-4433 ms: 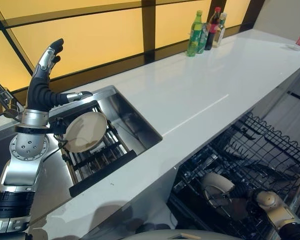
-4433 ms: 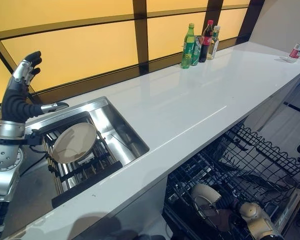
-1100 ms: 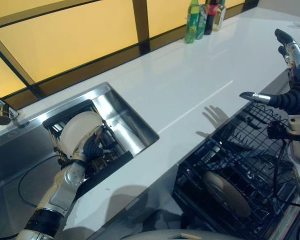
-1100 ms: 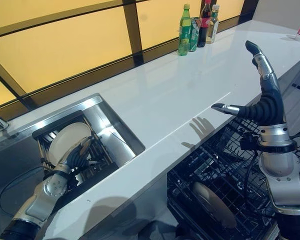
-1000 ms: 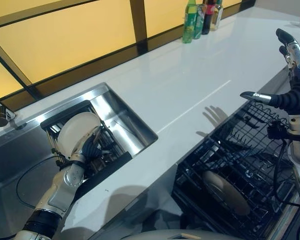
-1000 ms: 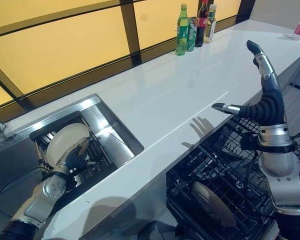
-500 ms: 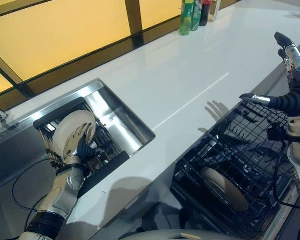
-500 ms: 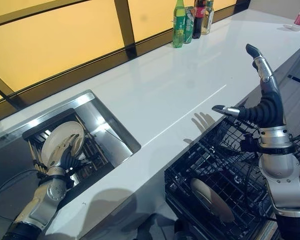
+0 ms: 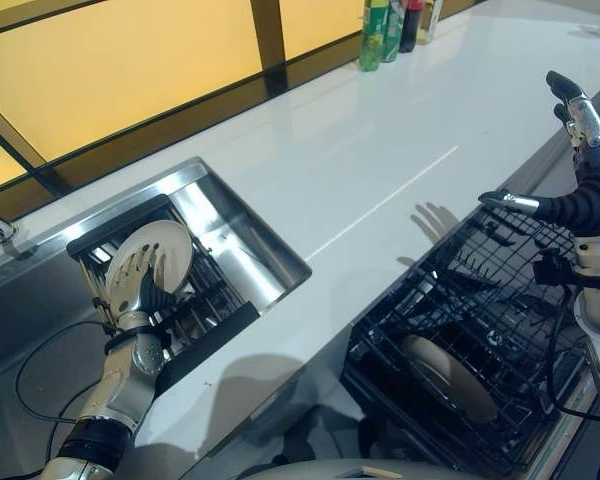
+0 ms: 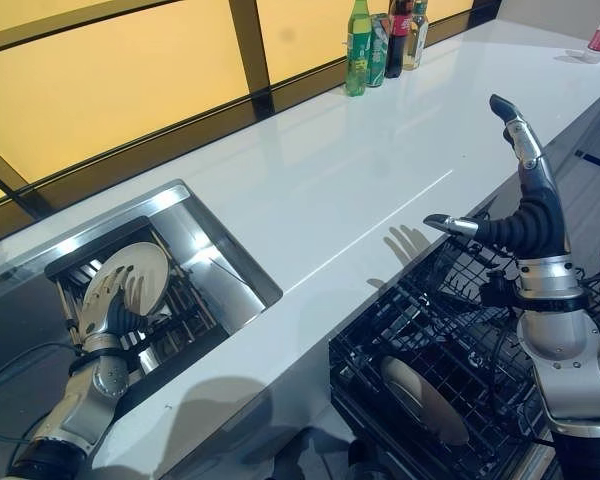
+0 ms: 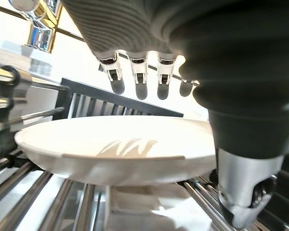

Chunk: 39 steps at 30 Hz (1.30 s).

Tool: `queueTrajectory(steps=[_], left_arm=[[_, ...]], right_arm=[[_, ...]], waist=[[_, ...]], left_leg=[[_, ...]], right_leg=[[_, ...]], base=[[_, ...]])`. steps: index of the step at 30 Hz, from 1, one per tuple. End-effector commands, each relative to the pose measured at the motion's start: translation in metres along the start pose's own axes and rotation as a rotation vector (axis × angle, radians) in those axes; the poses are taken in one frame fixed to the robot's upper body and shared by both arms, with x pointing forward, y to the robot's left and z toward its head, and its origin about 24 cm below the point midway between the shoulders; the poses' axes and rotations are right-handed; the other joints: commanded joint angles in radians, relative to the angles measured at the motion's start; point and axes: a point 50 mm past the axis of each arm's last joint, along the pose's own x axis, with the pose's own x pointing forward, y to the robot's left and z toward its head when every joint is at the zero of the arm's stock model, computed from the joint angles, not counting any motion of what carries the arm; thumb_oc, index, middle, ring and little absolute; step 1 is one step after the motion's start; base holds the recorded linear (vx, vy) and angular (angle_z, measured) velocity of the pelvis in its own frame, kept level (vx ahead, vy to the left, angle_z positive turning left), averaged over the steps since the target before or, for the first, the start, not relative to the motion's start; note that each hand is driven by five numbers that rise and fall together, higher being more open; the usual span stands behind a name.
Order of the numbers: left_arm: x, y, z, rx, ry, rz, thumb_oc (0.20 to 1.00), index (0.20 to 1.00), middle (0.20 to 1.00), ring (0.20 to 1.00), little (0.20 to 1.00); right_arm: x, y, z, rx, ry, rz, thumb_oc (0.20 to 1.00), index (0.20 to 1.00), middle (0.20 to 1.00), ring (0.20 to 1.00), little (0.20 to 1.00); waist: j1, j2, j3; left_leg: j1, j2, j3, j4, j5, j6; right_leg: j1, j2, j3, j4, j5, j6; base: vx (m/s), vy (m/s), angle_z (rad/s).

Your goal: Pick up plates and place into dishwasher.

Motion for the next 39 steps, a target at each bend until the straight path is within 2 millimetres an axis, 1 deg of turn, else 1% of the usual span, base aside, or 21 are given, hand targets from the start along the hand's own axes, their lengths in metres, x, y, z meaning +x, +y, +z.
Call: queueTrajectory(steps=[1,3,6,12,16,20,25,33,39], left_arm=[[-0.026,-0.021,-0.029,0.098,0.075,-0.051,1.000,1.000,1.000,1.000,1.000],[-0.027,-0.024,-0.030,0.119,0.074,-0.067,1.000,1.000,1.000,1.000,1.000],[-0.028,-0.035,-0.032,0.168,0.083,-0.107,1.000,1.000,1.000,1.000,1.000],[-0.031,-0.056,-0.033,0.180,0.137,-0.139,1.000,1.000,1.000,1.000,1.000],[-0.035,-0.069,-0.032,0.195,0.172,-0.141,1.000,1.000,1.000,1.000,1.000],[-0.033,-0.072,-0.030,0.213,0.193,-0.102,1.000,1.000,1.000,1.000,1.000],[-0.029,-0.072,-0.033,0.250,0.237,-0.069,1.000,1.000,1.000,1.000,1.000],[-0.030,-0.070,-0.038,0.295,0.275,-0.016,1.000,1.000,1.000,1.000,1.000],[-0.032,-0.074,-0.036,0.285,0.245,-0.057,1.000,1.000,1.000,1.000,1.000]], right_arm=[[-0.001,-0.003,0.022,0.017,-0.111,-0.027,1.000,1.000,1.000,1.000,1.000],[-0.001,-0.003,0.022,0.021,-0.111,-0.022,1.000,1.000,1.000,1.000,1.000],[0.002,-0.002,0.021,0.030,-0.112,-0.010,1.000,1.000,1.000,1.000,1.000],[0.004,0.004,0.021,0.048,-0.115,0.011,1.000,1.000,1.000,1.000,1.000],[0.003,0.008,0.021,0.065,-0.108,0.022,1.000,1.000,1.000,1.000,1.000],[0.002,0.010,0.020,0.075,-0.102,0.023,1.000,1.000,1.000,1.000,1.000],[0.000,0.012,0.018,0.089,-0.093,0.024,1.000,1.000,1.000,1.000,1.000],[-0.004,0.015,0.016,0.103,-0.073,0.030,1.000,1.000,1.000,1.000,1.000],[-0.005,0.017,0.015,0.112,-0.060,0.027,1.000,1.000,1.000,1.000,1.000]], waist=[[0.012,-0.065,-0.026],[0.010,-0.066,-0.026],[0.002,-0.071,-0.025],[-0.014,-0.082,-0.020],[-0.023,-0.096,-0.022],[-0.027,-0.110,-0.019],[-0.030,-0.124,-0.019],[-0.029,-0.134,-0.029],[-0.022,-0.139,-0.032]], left_leg=[[-0.110,0.012,-0.012,0.102,0.016,0.013],[-0.108,0.012,-0.011,0.099,0.016,0.014],[-0.108,0.014,-0.008,0.098,0.018,0.016],[-0.105,0.016,0.001,0.103,0.016,0.020],[-0.100,0.018,0.007,0.104,0.015,0.023],[-0.099,0.022,0.010,0.106,0.015,0.025],[-0.095,0.026,0.012,0.105,0.015,0.026],[-0.081,0.027,0.009,0.100,0.013,0.027],[-0.077,0.028,0.004,0.101,0.012,0.027]], right_leg=[[-0.025,-0.003,0.010,0.150,-0.135,0.021],[-0.024,-0.003,0.011,0.150,-0.135,0.022],[-0.027,-0.003,0.015,0.154,-0.135,0.025],[-0.030,-0.001,0.029,0.158,-0.132,0.030],[-0.026,0.001,0.037,0.157,-0.129,0.034],[-0.027,0.004,0.044,0.158,-0.125,0.036],[-0.022,0.005,0.049,0.154,-0.121,0.039],[-0.007,0.003,0.049,0.148,-0.119,0.043],[0.000,0.003,0.048,0.147,-0.118,0.045]], base=[[0.05,0.021,0.00],[0.05,0.015,-0.02],[0.05,0.009,-0.01],[0.03,0.003,0.00],[0.04,-0.019,-0.02],[0.01,-0.035,-0.05],[0.01,-0.029,-0.05],[0.01,-0.005,-0.02],[0.00,0.000,0.00]])
